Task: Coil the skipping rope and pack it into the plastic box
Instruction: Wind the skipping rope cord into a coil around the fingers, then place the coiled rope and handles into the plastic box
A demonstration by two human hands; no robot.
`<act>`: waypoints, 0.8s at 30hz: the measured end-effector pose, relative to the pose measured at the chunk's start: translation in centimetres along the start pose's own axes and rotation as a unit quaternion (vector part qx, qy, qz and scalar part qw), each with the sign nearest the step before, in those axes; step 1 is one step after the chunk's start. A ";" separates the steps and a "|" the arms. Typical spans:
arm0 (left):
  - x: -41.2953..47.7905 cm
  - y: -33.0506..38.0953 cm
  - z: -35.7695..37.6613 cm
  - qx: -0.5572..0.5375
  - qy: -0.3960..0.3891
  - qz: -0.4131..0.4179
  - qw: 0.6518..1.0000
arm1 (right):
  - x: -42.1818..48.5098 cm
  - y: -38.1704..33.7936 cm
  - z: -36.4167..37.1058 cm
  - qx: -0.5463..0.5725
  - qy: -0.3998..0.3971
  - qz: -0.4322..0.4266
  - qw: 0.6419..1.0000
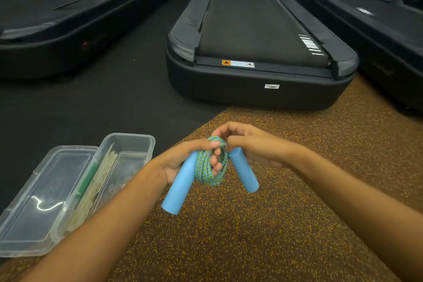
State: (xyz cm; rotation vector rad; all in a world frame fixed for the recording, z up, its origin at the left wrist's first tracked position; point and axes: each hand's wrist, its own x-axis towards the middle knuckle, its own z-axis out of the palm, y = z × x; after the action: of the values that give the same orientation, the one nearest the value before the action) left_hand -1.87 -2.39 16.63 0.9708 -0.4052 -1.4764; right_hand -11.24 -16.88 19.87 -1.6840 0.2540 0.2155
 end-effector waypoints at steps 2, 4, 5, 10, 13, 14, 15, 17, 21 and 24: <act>-0.1 -0.1 -0.1 -0.023 0.010 0.006 1.000 | 0.3 0.4 0.6 0.033 -0.013 0.027 0.999; -0.2 -0.2 -0.1 -0.035 0.021 0.011 0.999 | 0.6 0.7 1.2 0.046 -0.011 0.025 0.999; -0.2 -0.2 -0.2 -0.040 0.029 0.014 0.999 | 0.7 0.9 1.4 0.054 -0.014 0.021 0.998; -0.3 -0.3 -0.8 -0.047 0.048 0.018 0.998 | 0.8 1.1 1.6 0.084 -0.017 0.021 0.996; -0.3 -0.3 -1.1 -0.033 0.038 0.012 0.999 | 0.8 1.1 1.6 0.076 -0.015 0.022 0.997; -0.3 -0.3 -1.2 -0.023 0.036 0.008 0.999 | 0.8 1.1 1.6 0.067 -0.006 0.025 0.997; -0.3 -0.3 -1.4 -0.010 0.034 0.005 0.999 | 0.7 1.2 1.6 0.055 0.005 0.029 0.998; -0.2 -0.3 -1.7 0.023 0.032 -0.012 0.999 | 0.8 1.4 1.8 0.040 0.023 0.041 0.998; 0.1 0.0 -2.4 0.095 0.057 -0.030 0.993 | 1.0 1.7 1.6 0.041 0.036 0.060 0.997; 0.1 0.4 -2.6 0.151 0.074 -0.024 0.985 | 1.2 1.7 1.5 0.039 0.060 0.074 0.995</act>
State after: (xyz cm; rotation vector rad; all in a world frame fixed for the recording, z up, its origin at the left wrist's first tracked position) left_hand 0.35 -1.75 15.36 1.3323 -0.5088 -1.3991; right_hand -10.63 -15.65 17.69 -1.6038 0.4725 0.2126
